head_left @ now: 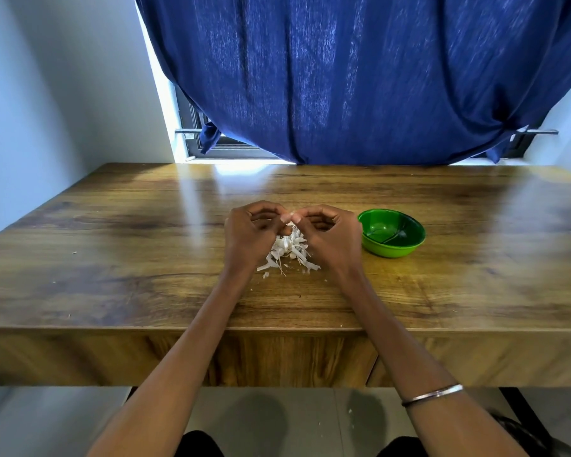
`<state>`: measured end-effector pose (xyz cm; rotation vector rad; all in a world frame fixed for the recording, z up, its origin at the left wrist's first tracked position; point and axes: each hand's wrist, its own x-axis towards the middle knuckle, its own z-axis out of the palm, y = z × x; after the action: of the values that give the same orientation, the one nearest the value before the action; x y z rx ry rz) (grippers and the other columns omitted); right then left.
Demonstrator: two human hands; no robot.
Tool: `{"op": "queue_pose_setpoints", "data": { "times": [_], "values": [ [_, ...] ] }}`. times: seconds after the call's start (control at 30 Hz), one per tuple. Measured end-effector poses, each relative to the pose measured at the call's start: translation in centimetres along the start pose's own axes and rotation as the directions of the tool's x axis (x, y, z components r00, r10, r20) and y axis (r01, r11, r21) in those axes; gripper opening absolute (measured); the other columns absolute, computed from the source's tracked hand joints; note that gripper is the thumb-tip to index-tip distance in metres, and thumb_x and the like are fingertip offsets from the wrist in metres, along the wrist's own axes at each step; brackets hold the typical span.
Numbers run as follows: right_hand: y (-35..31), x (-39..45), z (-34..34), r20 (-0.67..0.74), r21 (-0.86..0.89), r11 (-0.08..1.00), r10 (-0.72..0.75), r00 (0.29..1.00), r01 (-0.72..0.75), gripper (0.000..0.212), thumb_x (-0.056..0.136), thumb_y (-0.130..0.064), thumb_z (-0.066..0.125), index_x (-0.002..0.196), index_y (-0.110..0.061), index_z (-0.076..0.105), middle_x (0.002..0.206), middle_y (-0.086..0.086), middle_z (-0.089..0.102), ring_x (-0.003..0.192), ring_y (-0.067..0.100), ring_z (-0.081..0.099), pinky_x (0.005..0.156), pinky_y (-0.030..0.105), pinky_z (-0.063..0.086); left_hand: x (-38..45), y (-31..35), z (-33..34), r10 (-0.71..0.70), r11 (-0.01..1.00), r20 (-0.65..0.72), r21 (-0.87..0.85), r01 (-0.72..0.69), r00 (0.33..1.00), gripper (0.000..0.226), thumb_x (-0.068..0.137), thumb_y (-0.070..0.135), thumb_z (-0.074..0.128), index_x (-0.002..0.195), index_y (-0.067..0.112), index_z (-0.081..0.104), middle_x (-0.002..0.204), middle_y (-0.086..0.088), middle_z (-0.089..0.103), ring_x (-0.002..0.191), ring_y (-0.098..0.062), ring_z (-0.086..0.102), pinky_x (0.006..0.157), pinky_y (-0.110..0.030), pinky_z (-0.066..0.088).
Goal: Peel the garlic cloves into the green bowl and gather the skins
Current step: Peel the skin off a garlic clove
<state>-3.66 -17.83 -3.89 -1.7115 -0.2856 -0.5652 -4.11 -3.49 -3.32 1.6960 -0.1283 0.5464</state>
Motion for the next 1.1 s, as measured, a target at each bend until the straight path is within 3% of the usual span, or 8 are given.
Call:
{"op": "queue_pose_setpoints", "data": {
  "times": [0.13, 0.3, 0.4, 0.47, 0.67, 0.87, 1.1],
  "values": [
    [0.02, 0.14, 0.11, 0.066, -0.002, 1.000, 0.001, 0.998, -0.001, 0.008, 0.083, -0.008, 0.080, 0.089, -0.014, 0.078, 0.079, -0.011, 0.074, 0.071, 0.000, 0.071, 0.065, 0.012, 0.053, 0.22, -0.40, -0.18, -0.106, 0.990, 0.038, -0.087, 0.109, 0.994, 0.005, 0.087, -0.003, 0.076, 0.089, 0.001, 0.076, 0.076, -0.008, 0.075, 0.063, -0.016, 0.070, 0.069, -0.032, 0.059],
    [0.24, 0.49, 0.01, 0.107, 0.042, 0.996, 0.073, 0.992, -0.078, 0.014, 0.085, -0.004, 0.078, 0.086, -0.018, 0.075, 0.080, -0.009, 0.075, 0.071, 0.000, 0.071, 0.066, 0.014, 0.054, 0.03, 0.12, -0.45, -0.259, 0.918, 0.167, -0.265, 0.296, 0.951, 0.009, 0.090, -0.007, 0.069, 0.090, 0.000, 0.074, 0.085, -0.020, 0.075, 0.064, -0.014, 0.069, 0.065, -0.026, 0.058],
    [0.37, 0.66, 0.03, 0.111, 0.093, 0.987, 0.118, 0.987, -0.128, 0.019, 0.086, -0.004, 0.076, 0.085, -0.023, 0.075, 0.083, -0.005, 0.077, 0.074, 0.005, 0.072, 0.068, 0.020, 0.057, 0.13, 0.26, -0.61, -0.307, 0.831, 0.252, -0.399, 0.387, 0.918, 0.014, 0.091, -0.009, 0.064, 0.087, 0.001, 0.073, 0.078, -0.013, 0.074, 0.066, -0.013, 0.070, 0.064, -0.020, 0.058],
    [0.37, 0.64, 0.02, 0.115, 0.105, 0.986, 0.121, 0.986, -0.133, 0.018, 0.087, -0.005, 0.076, 0.086, -0.024, 0.075, 0.085, -0.003, 0.077, 0.075, 0.007, 0.073, 0.069, 0.023, 0.058, 0.19, 0.27, -0.68, -0.301, 0.826, 0.261, -0.410, 0.388, 0.917, 0.013, 0.091, -0.010, 0.064, 0.089, 0.000, 0.073, 0.076, -0.011, 0.074, 0.067, -0.013, 0.071, 0.065, -0.019, 0.058],
    [0.70, 0.71, 0.09, 0.047, 0.048, 0.991, 0.119, 0.992, -0.121, 0.010, 0.086, -0.010, 0.078, 0.090, -0.019, 0.076, 0.086, -0.003, 0.078, 0.077, 0.011, 0.074, 0.072, 0.033, 0.062, 0.18, 0.02, -0.51, -0.239, 0.918, 0.165, -0.284, 0.278, 0.957, 0.011, 0.091, -0.003, 0.070, 0.100, -0.002, 0.074, 0.081, -0.012, 0.077, 0.070, -0.015, 0.073, 0.068, -0.022, 0.059],
    [0.51, 0.29, 0.10, 0.044, -0.154, 0.987, -0.028, 0.999, 0.035, 0.010, 0.082, -0.021, 0.083, 0.089, -0.016, 0.078, 0.082, -0.012, 0.075, 0.074, -0.001, 0.070, 0.069, 0.018, 0.059, 0.10, -0.12, -0.37, -0.024, 0.998, 0.060, 0.056, 0.021, 0.998, 0.008, 0.084, 0.010, 0.083, 0.090, 0.008, 0.078, 0.077, -0.005, 0.078, 0.066, -0.020, 0.076, 0.069, -0.034, 0.064],
    [0.44, 0.37, 0.29, 0.096, -0.245, 0.967, -0.047, 0.994, 0.070, 0.007, 0.084, -0.013, 0.079, 0.086, -0.019, 0.075, 0.083, -0.016, 0.074, 0.075, -0.002, 0.066, 0.067, 0.017, 0.053, -0.04, 0.08, -0.14, -0.102, 0.988, 0.049, 0.121, 0.095, 0.994, 0.005, 0.088, 0.011, 0.079, 0.084, 0.014, 0.078, 0.070, 0.000, 0.077, 0.063, -0.014, 0.075, 0.069, -0.029, 0.062]
  ]
}}
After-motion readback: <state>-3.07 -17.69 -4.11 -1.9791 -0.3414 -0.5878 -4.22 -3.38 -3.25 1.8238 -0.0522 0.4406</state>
